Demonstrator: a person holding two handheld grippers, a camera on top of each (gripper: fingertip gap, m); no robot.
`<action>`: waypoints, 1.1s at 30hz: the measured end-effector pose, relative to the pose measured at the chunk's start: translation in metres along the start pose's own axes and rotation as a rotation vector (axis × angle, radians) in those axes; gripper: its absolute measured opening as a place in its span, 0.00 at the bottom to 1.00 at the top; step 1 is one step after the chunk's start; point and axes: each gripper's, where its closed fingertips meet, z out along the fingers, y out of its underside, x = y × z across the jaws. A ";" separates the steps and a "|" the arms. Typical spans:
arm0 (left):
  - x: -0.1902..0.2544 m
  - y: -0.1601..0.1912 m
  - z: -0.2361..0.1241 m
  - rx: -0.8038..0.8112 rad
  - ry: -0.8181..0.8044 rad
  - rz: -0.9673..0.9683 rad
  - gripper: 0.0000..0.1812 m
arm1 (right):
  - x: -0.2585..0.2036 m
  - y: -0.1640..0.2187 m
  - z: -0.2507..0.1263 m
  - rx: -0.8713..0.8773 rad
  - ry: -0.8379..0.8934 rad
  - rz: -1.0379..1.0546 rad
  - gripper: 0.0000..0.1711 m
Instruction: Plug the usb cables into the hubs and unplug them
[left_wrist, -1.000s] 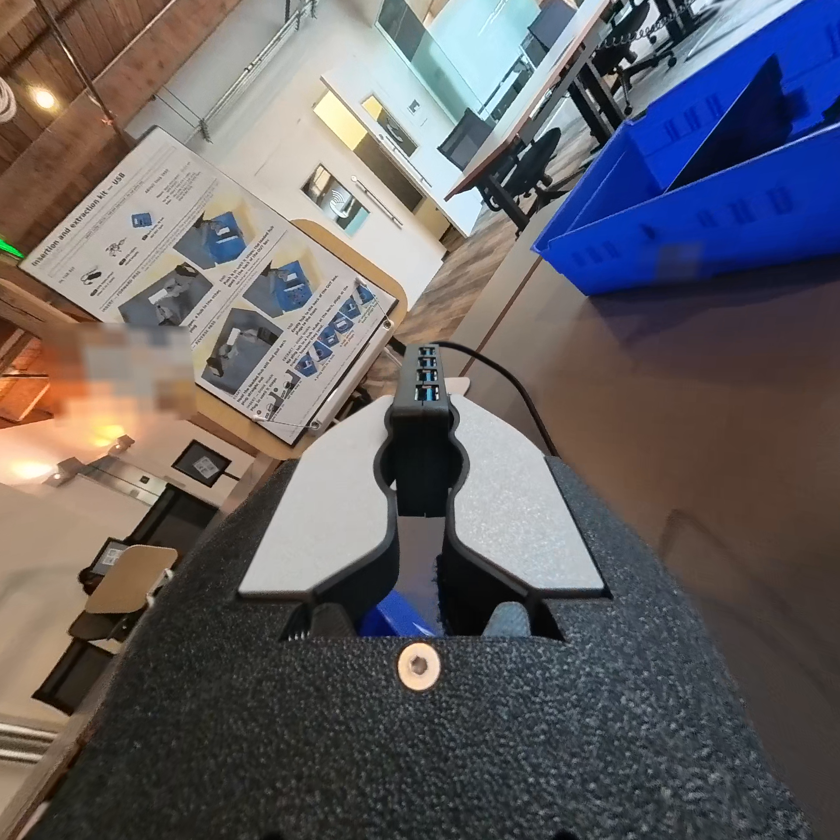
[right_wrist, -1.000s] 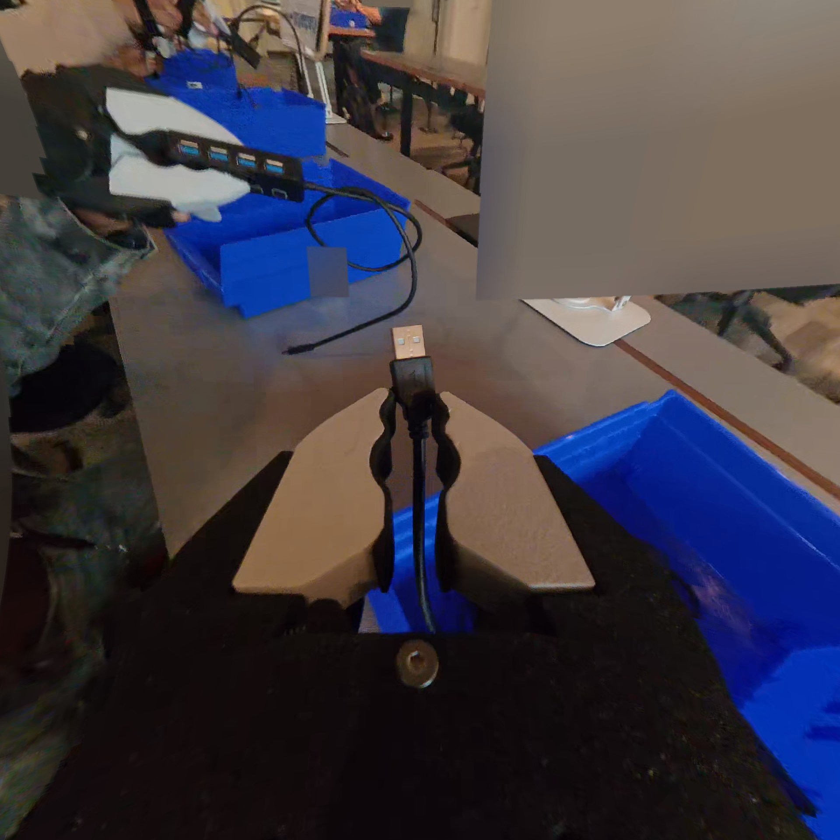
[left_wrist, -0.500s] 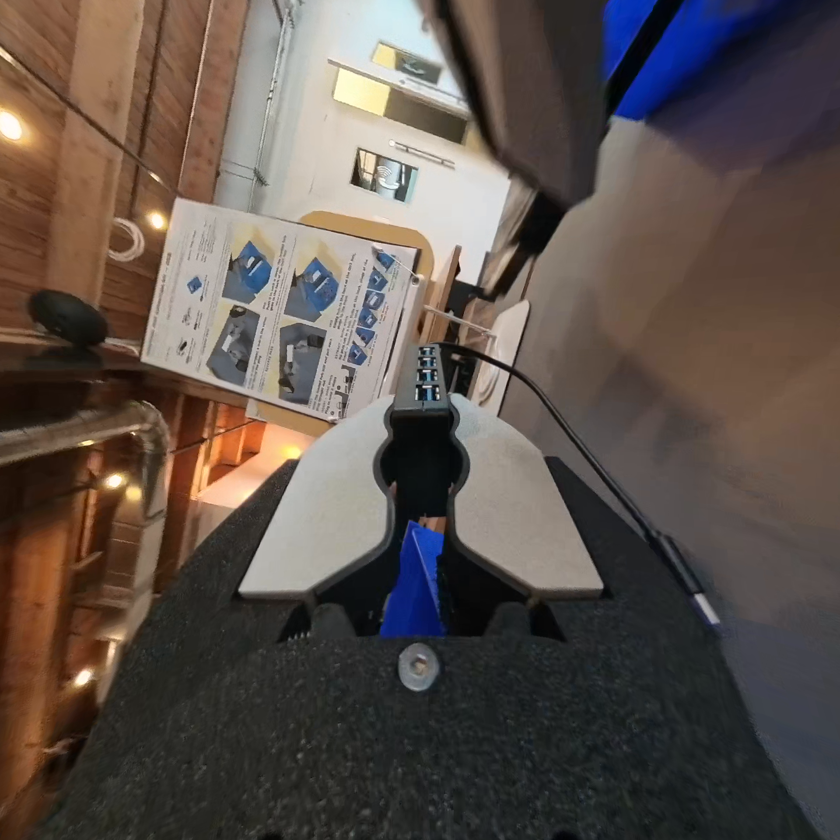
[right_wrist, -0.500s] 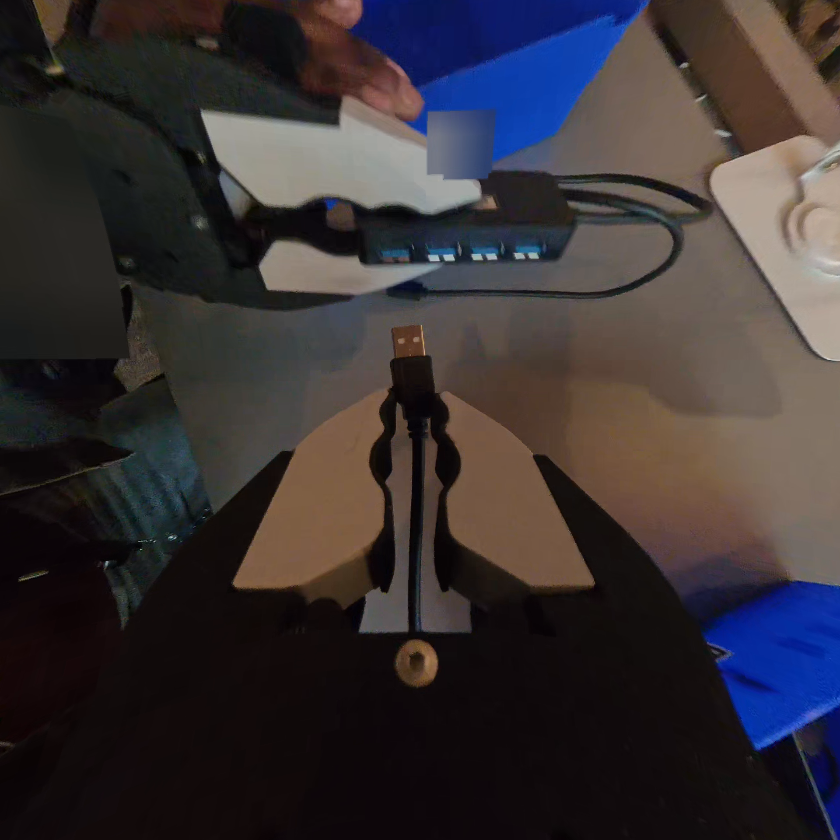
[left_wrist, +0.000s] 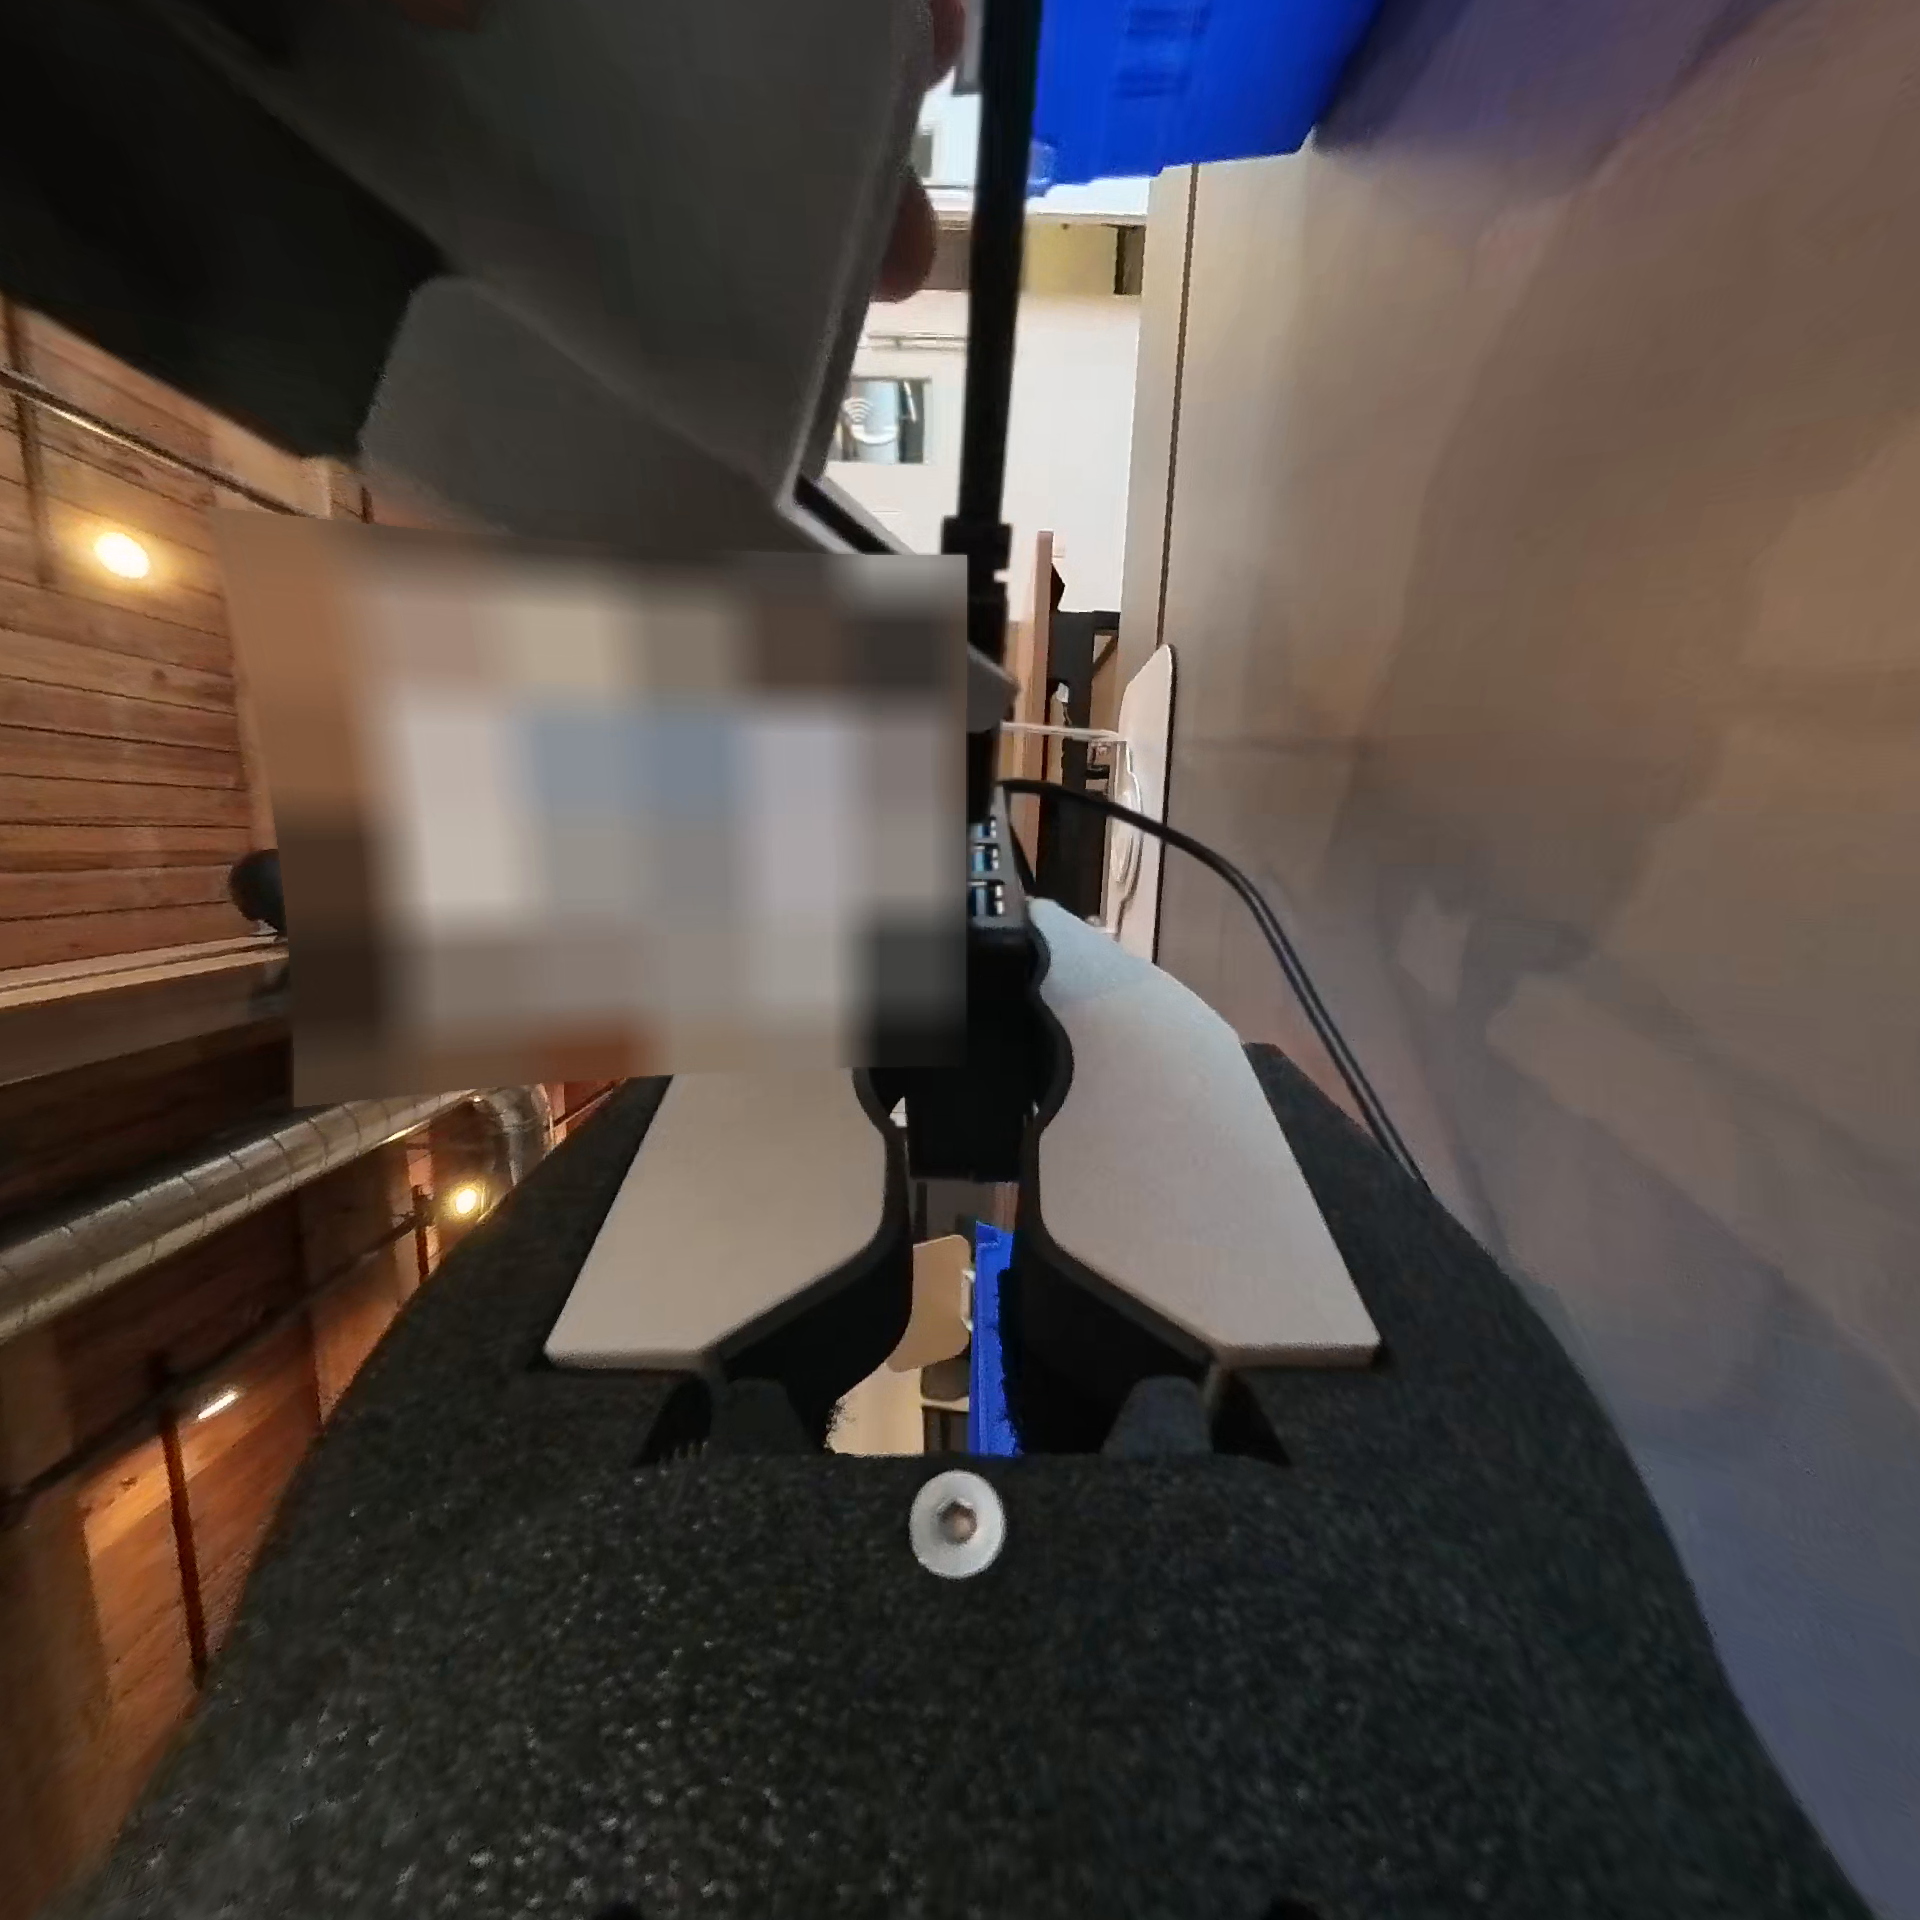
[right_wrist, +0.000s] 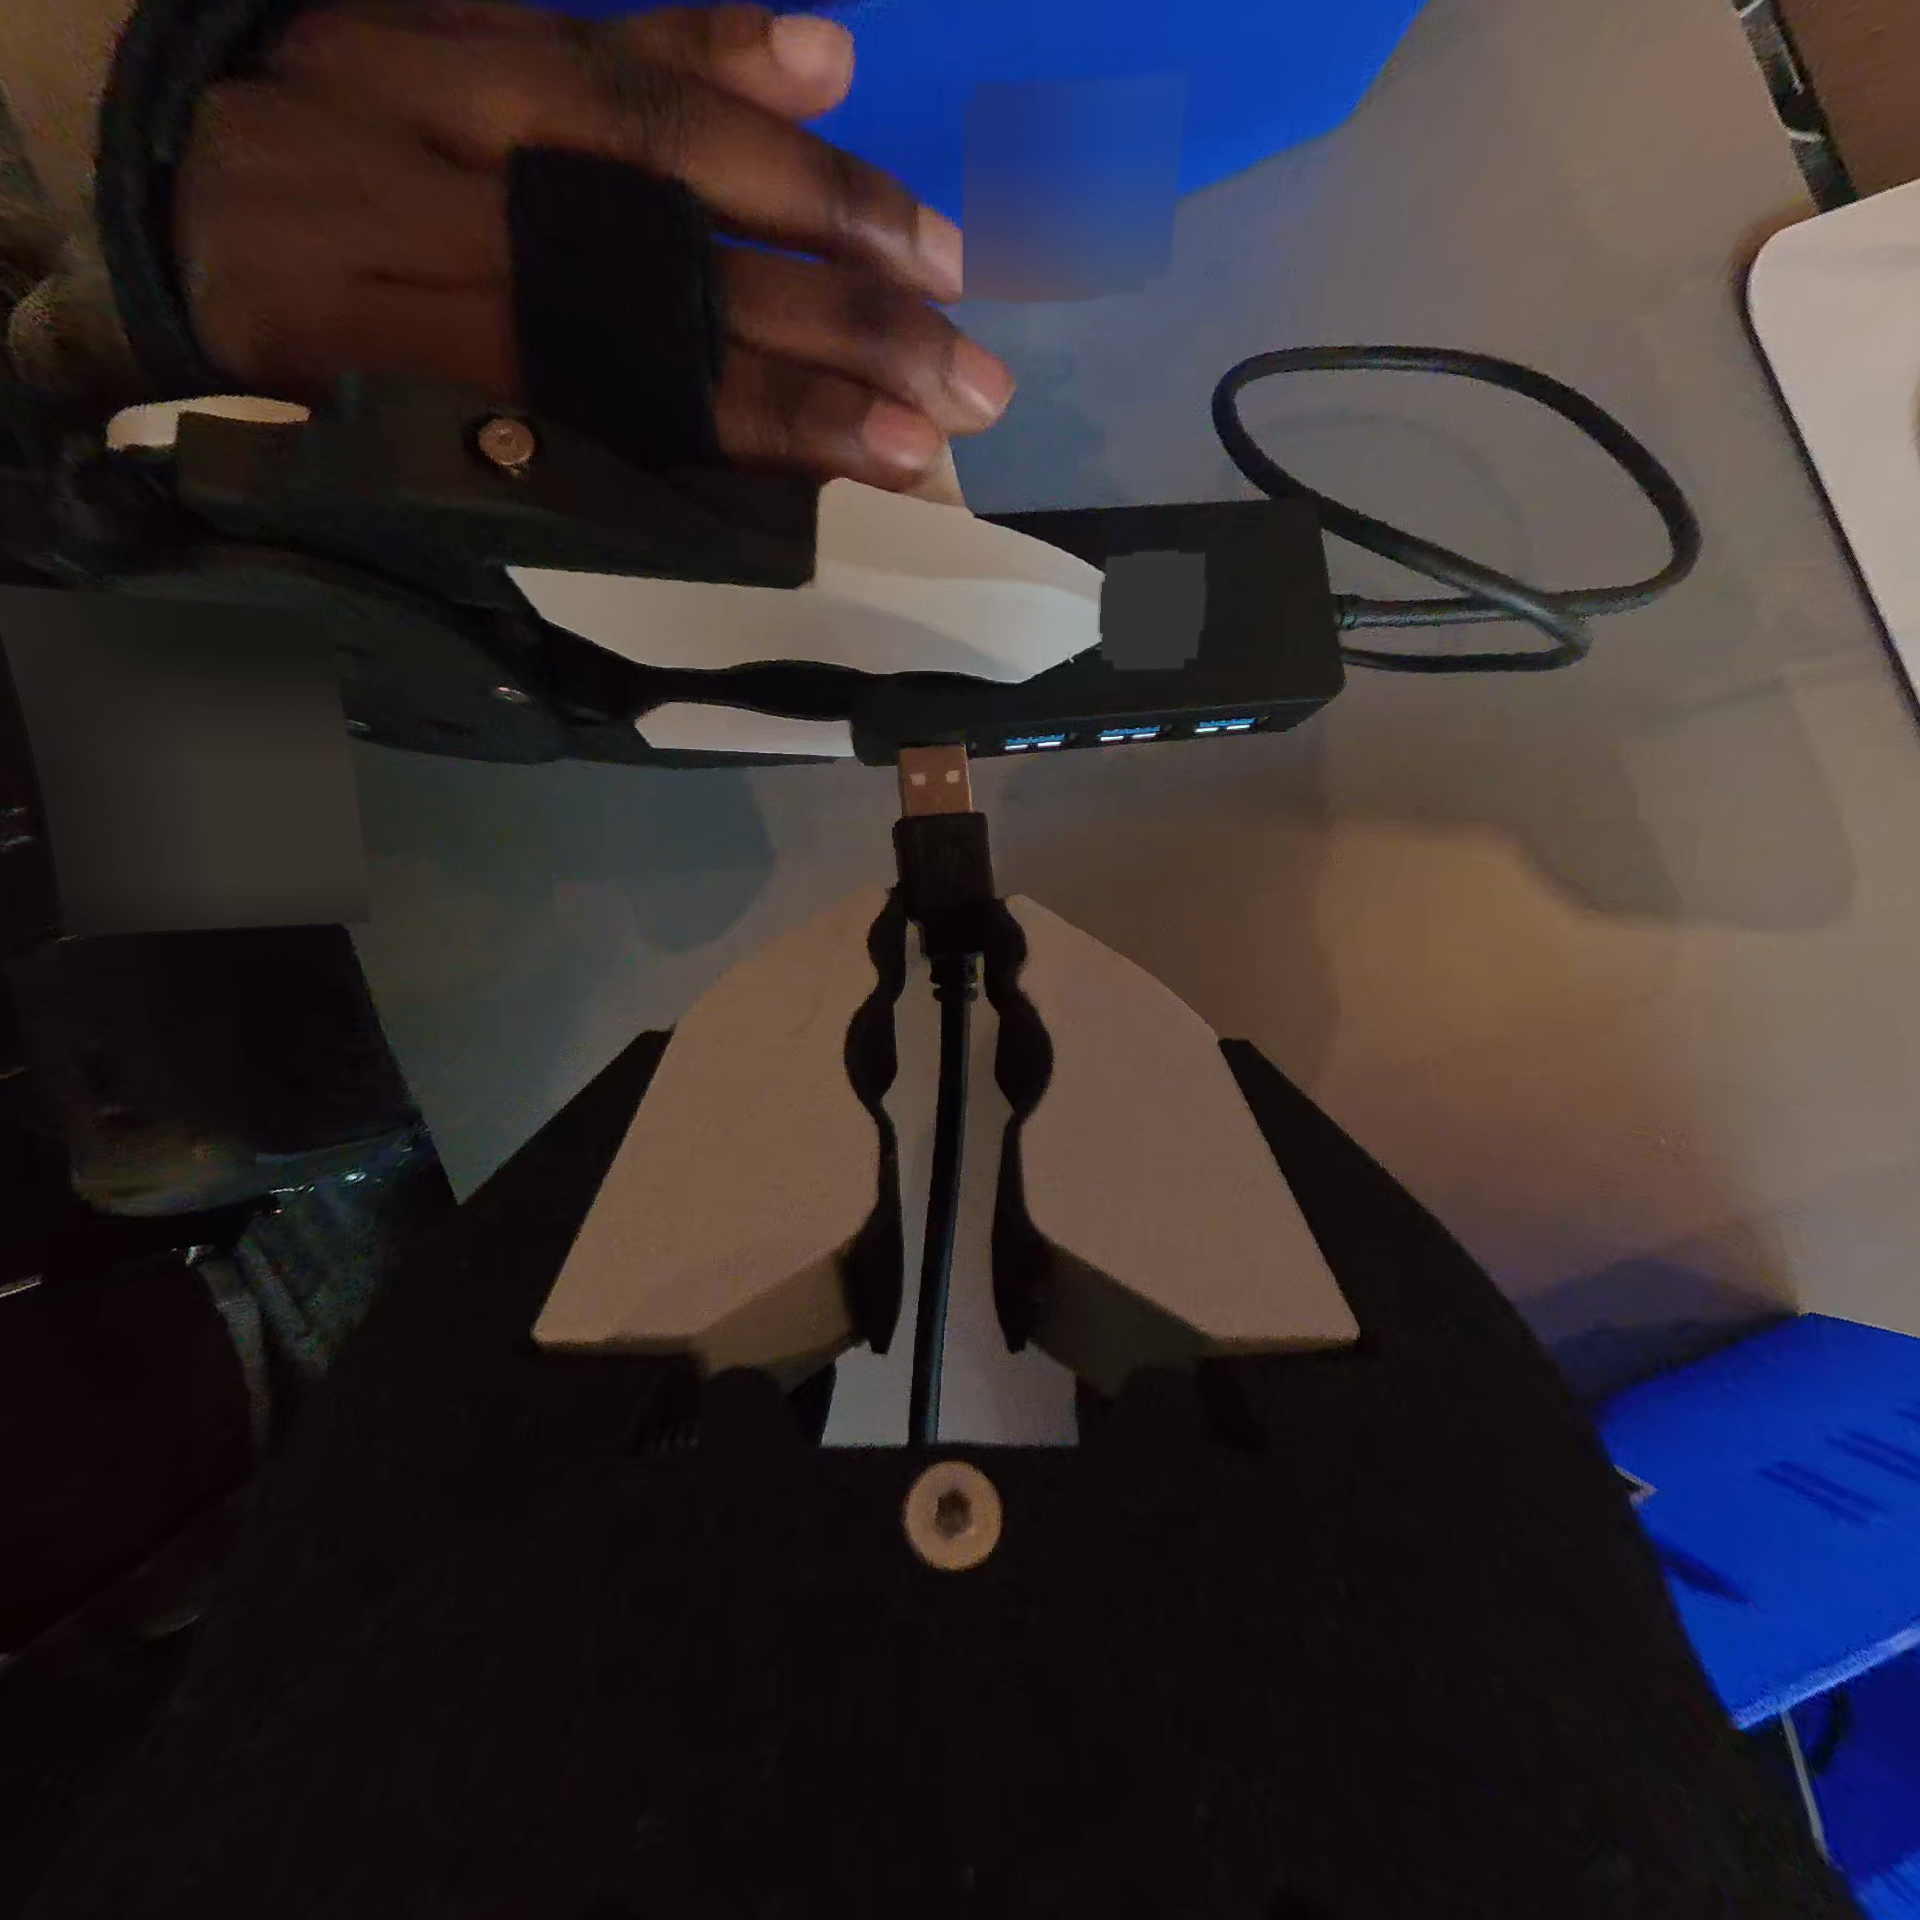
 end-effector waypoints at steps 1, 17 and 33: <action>-0.001 -0.001 0.000 0.001 -0.009 0.005 0.09 | 0.000 0.001 0.001 -0.001 -0.007 0.004 0.08; 0.002 -0.012 -0.001 0.047 -0.016 -0.065 0.09 | -0.003 0.005 0.000 0.084 0.051 -0.070 0.08; 0.017 -0.014 0.007 -0.137 0.024 -0.194 0.09 | -0.003 0.005 0.006 0.144 0.100 0.010 0.08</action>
